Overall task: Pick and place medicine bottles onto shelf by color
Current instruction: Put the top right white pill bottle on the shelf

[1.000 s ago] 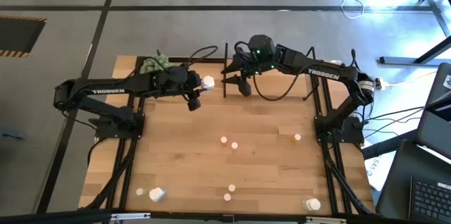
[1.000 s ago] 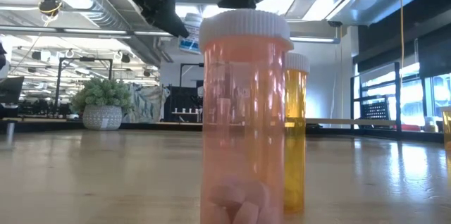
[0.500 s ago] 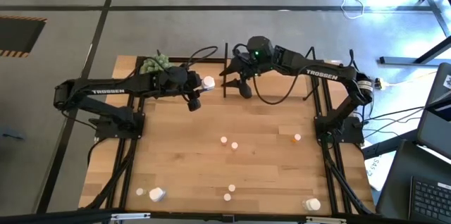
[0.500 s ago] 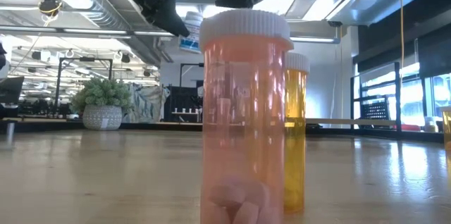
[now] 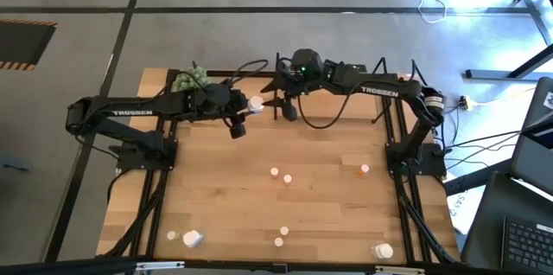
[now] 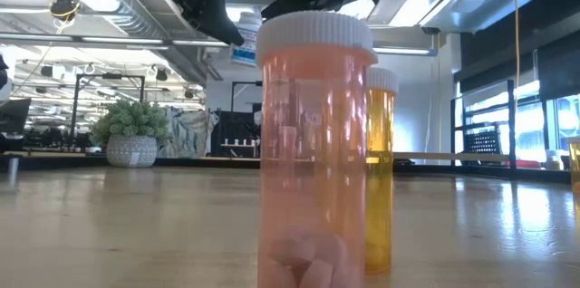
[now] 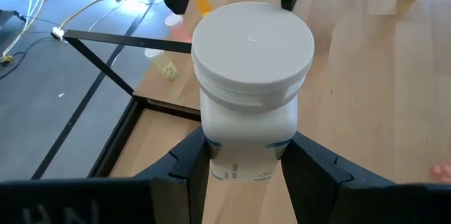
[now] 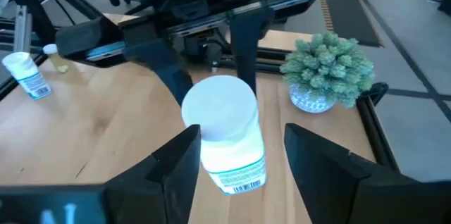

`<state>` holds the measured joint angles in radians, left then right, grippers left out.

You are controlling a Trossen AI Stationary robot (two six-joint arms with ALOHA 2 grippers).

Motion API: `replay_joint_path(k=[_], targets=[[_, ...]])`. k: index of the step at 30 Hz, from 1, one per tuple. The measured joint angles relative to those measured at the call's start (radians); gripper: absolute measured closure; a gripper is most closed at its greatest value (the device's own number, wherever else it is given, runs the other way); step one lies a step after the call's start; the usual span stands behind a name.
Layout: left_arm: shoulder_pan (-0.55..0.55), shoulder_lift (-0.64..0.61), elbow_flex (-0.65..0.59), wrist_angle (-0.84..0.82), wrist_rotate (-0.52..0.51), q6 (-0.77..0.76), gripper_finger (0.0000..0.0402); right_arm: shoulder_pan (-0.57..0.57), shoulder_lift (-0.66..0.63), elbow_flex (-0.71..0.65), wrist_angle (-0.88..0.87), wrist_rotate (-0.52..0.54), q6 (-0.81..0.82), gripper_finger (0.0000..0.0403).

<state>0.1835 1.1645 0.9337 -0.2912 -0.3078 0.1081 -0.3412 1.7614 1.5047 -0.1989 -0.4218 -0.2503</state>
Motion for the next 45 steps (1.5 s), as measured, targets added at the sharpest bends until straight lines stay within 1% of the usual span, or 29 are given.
replay_joint_path(k=[4,13,16,20,39,45], targets=[[-0.002,0.001,-0.001,-0.004,0.000,0.000,0.0262,0.000,0.015,0.000,0.002,-0.036,-0.027,0.0194],[-0.002,0.000,-0.001,0.012,0.000,-0.002,0.0262,0.005,0.031,0.000,0.033,-0.046,-0.044,0.0194],[-0.002,0.000,-0.001,0.012,0.003,-0.002,0.0262,0.011,0.031,0.000,0.054,-0.069,-0.048,0.0194],[-0.002,0.000,-0.001,0.009,0.009,-0.001,0.0262,0.020,0.031,0.000,0.055,-0.070,-0.076,0.0194],[-0.002,0.001,-0.001,0.014,0.004,-0.002,0.0262,0.024,0.030,0.002,0.036,-0.060,-0.077,0.0194],[-0.002,0.000,-0.001,0.015,0.004,-0.001,0.0262,0.024,0.030,0.002,0.033,-0.058,-0.099,0.0194]])
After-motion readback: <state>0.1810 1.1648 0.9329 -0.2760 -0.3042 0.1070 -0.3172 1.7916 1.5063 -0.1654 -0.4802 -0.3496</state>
